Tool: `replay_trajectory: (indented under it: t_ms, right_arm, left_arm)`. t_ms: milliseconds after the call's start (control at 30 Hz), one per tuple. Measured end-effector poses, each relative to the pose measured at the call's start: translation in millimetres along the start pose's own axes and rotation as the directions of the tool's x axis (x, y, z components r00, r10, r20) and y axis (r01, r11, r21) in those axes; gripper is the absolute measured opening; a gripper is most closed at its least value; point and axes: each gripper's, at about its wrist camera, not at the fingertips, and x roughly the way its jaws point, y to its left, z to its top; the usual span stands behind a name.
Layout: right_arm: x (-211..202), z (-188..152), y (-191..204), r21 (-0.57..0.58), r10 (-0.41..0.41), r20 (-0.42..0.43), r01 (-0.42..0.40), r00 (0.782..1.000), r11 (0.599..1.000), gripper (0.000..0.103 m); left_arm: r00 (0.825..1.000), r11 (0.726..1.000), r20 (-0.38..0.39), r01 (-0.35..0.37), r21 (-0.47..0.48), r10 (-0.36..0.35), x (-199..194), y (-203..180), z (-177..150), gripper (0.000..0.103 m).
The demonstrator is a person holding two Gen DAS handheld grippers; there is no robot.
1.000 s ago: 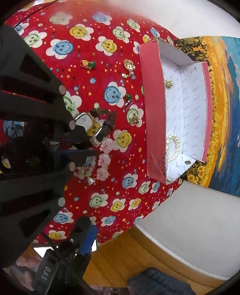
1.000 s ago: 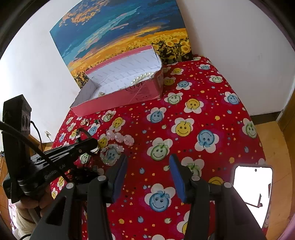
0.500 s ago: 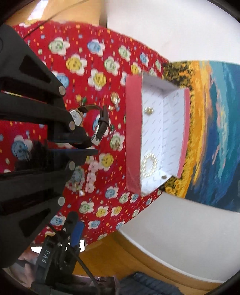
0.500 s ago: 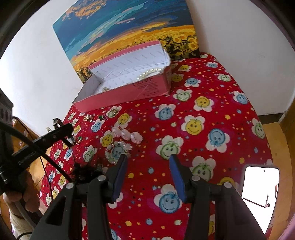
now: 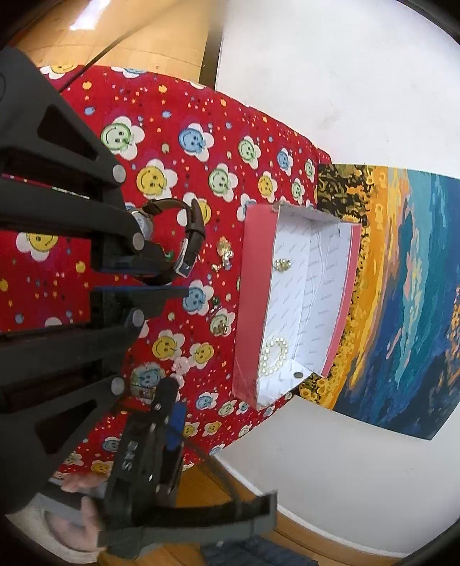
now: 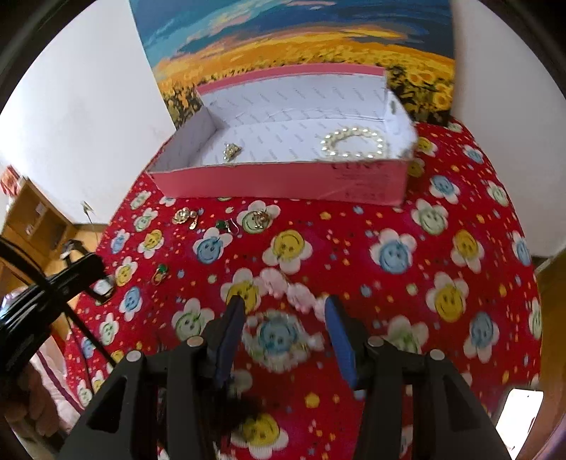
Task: Organize jewelry
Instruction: 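Grasp the black watch with the left tool while the right tool grasps the pink flower bracelet, then carry the watch and flower bracelet into the pink box and open both tools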
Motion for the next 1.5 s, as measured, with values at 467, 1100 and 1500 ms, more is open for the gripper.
replay_trajectory:
  t_ms: [467,1100,1500]
  right_arm:
    - [27,9,6,-0.119,-0.092,-0.053,0.086,0.994,0.989,0.022]
    - [-75,39,-34,-0.082,0.094,0.029,-0.091,0.995,0.992,0.021]
    - [-91,63,-39,-0.113,0.06,0.043,-0.055,0.997,0.992,0.021]
  left_arm:
    - [1.0,1.0,-0.006,0.014,-0.006,-0.014,0,9,0,0.0]
    - [0.999,0.995,0.017,0.034,0.095,-0.036,-12,-14,35,0.0]
    - [0.999,0.985,0.032,0.007,0.17,-0.012,-4,-24,72,0.0]
